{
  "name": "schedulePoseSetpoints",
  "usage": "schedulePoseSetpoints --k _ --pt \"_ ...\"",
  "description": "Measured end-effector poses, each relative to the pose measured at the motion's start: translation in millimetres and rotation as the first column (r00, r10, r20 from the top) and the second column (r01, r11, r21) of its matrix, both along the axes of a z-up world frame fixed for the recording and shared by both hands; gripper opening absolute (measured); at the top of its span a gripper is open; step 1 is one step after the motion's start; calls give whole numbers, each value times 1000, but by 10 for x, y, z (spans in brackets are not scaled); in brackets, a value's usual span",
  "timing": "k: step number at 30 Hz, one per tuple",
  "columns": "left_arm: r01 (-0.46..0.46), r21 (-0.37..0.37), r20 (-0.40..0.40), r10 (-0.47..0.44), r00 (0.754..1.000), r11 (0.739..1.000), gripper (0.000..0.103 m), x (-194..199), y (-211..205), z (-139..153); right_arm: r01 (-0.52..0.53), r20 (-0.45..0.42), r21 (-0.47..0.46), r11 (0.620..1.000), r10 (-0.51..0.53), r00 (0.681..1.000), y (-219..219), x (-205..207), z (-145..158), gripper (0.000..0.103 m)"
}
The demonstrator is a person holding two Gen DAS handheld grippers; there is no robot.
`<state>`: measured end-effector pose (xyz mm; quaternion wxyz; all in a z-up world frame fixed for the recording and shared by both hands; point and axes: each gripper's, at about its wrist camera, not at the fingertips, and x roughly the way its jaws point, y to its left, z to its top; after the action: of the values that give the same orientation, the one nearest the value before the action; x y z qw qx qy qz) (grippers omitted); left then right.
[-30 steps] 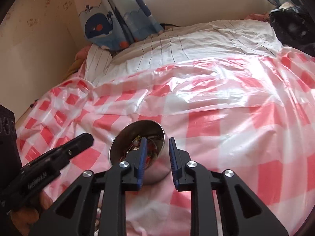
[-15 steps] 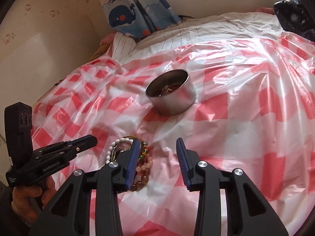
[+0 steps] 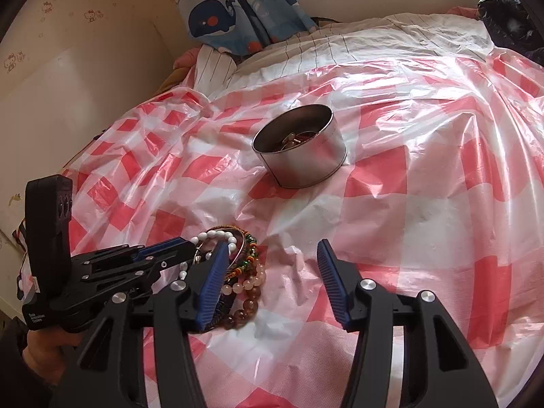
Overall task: Organize jewelry
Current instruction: 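Grasp the white bead bracelet from the pile with the left tool and lift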
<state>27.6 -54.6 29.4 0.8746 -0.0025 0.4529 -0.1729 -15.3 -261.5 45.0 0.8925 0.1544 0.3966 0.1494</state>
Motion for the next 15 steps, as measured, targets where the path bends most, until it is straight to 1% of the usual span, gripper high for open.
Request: schedulePoseSetpoints --k 4,8,12,13,15 --pt "-20 4 0 20 1000 1000 26 6 19 -15 -2 -5 3 1000 2 1000 7 5 -17 54" --pt "-19 7 0 19 1000 1000 27 15 21 -21 -4 -9 4 1000 4 1000 8 14 -30 55" --pt "-10 28 10 10 1000 1000 26 11 -7 -21 -1 -11 4 1000 1 1000 16 17 -42 55" --pt "-3 35 12 3 1000 999 21 9 -17 -18 -1 -11 5 1000 1 1000 15 17 -44 55" --pt "20 35 3 -20 1000 999 7 4 -47 -19 0 -12 5 1000 0 1000 15 18 -54 56"
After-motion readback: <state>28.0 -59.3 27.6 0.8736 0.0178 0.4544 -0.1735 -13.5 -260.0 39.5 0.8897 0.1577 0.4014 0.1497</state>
